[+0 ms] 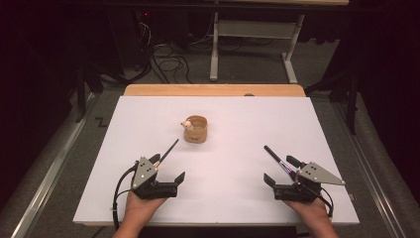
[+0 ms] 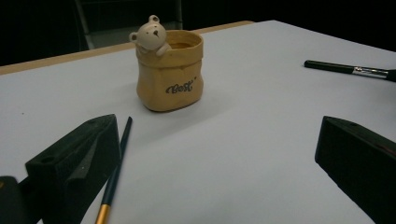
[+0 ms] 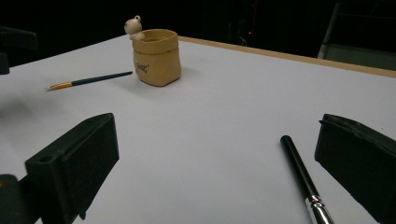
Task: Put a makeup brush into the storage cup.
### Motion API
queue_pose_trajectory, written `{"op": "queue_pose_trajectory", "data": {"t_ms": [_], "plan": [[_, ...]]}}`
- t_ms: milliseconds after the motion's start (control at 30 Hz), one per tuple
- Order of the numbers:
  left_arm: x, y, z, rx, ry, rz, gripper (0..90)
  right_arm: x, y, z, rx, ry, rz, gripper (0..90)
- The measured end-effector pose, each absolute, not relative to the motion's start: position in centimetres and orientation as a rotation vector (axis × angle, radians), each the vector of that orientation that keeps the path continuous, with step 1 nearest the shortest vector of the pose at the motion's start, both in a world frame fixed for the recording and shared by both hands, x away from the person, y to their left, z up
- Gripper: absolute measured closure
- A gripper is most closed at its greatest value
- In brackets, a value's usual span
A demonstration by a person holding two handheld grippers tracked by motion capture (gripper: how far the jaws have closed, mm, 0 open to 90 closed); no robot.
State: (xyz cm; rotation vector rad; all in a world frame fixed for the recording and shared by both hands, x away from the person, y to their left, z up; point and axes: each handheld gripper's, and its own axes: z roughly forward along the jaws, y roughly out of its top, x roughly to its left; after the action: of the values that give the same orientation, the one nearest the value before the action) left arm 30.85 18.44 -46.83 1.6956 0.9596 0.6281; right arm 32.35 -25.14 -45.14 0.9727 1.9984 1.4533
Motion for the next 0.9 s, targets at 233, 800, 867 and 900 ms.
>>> {"op": "queue_pose_trajectory", "data": {"t_ms": [233,800,867,900], "plan": [[31.2,19.7,-46.8,1.681,0.993,0.651,1.0,32.4,-25.2,-45.2,0.972,1.996,1.447,0.3],[31.3,23.4,-46.6,1.645,1.078,0.723,1.0,32.5,-25.7,-45.1,0.983,1.978,1.441,0.3],[31.3,23.9,-46.6,1.647,1.094,0.738,1.0,32.5,-25.8,-45.1,0.984,1.976,1.437,0.3],[31.3,24.2,-46.5,1.636,1.106,0.746,1.0,32.5,-25.8,-45.1,0.982,1.976,1.437,0.3]]}}
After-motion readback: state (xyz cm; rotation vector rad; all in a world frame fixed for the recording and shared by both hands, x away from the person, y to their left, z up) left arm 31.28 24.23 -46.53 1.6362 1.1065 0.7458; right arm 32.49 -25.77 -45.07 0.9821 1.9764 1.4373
